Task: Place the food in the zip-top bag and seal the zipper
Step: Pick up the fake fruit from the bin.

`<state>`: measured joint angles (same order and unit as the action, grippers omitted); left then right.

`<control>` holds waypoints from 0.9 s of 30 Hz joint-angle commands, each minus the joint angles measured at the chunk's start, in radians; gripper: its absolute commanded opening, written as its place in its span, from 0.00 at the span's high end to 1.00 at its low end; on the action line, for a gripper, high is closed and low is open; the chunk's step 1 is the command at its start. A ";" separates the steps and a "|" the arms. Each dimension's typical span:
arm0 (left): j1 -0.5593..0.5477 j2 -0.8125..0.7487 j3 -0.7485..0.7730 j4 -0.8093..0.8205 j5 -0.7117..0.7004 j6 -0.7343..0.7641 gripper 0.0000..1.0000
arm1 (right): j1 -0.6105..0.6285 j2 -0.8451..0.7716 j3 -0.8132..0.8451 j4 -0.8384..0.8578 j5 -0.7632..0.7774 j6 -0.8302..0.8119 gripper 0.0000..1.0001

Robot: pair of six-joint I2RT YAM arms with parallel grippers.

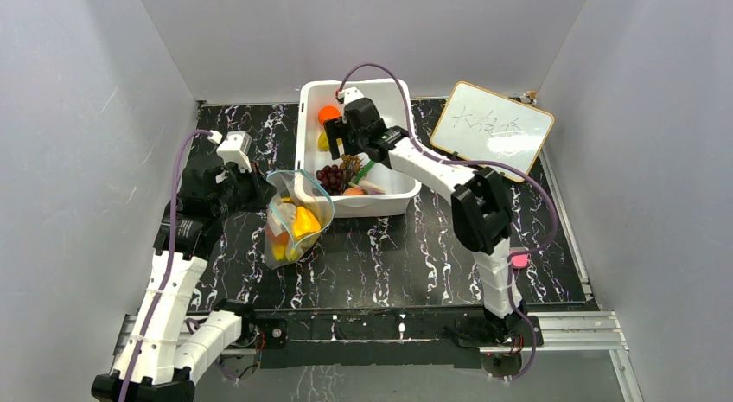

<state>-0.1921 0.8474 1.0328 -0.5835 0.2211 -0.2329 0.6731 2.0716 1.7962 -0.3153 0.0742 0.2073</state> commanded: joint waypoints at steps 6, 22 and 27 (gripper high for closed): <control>-0.004 -0.003 0.046 0.008 -0.002 -0.002 1.00 | -0.003 0.182 0.213 -0.099 0.069 -0.135 0.05; -0.004 0.005 0.063 -0.003 -0.024 0.015 1.00 | -0.042 0.296 0.235 -0.111 0.061 -0.123 0.35; -0.004 0.014 0.084 -0.012 -0.029 0.020 1.00 | -0.052 0.280 0.249 -0.098 0.055 -0.138 0.53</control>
<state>-0.1921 0.8589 1.0603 -0.5995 0.1997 -0.2260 0.6296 2.3802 1.9991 -0.4538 0.1356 0.0814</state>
